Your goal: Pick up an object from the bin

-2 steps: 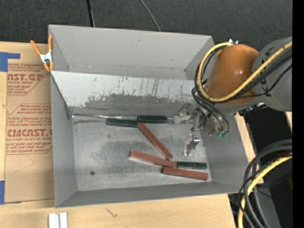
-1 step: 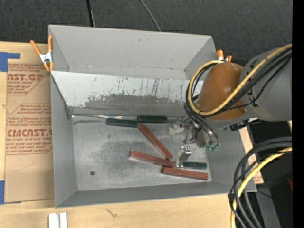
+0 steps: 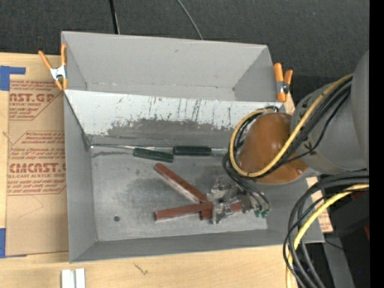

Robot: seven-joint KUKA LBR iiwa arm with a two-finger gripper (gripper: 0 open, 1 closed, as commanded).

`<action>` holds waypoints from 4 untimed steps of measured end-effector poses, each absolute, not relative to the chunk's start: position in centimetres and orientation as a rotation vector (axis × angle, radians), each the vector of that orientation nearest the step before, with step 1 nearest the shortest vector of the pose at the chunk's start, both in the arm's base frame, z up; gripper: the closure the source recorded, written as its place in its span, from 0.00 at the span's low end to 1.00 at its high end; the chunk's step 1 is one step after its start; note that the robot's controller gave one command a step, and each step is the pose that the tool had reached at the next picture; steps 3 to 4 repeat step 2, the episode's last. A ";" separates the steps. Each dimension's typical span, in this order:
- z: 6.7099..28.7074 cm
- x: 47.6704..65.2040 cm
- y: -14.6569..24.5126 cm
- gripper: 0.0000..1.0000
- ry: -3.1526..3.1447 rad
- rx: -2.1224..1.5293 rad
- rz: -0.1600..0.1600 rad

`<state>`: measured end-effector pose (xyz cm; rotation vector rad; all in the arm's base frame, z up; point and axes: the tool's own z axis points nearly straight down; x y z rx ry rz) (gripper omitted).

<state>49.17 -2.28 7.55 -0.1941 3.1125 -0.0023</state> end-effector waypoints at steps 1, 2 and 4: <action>7.5 49.2 -2.3 1.00 3.112 -0.194 -0.002; 26.4 49.6 -5.8 1.00 3.125 -0.214 -0.004; 26.4 49.6 -5.8 1.00 3.125 -0.214 -0.004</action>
Offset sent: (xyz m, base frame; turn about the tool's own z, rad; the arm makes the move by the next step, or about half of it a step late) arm 0.0021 -0.0353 0.1840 -0.0135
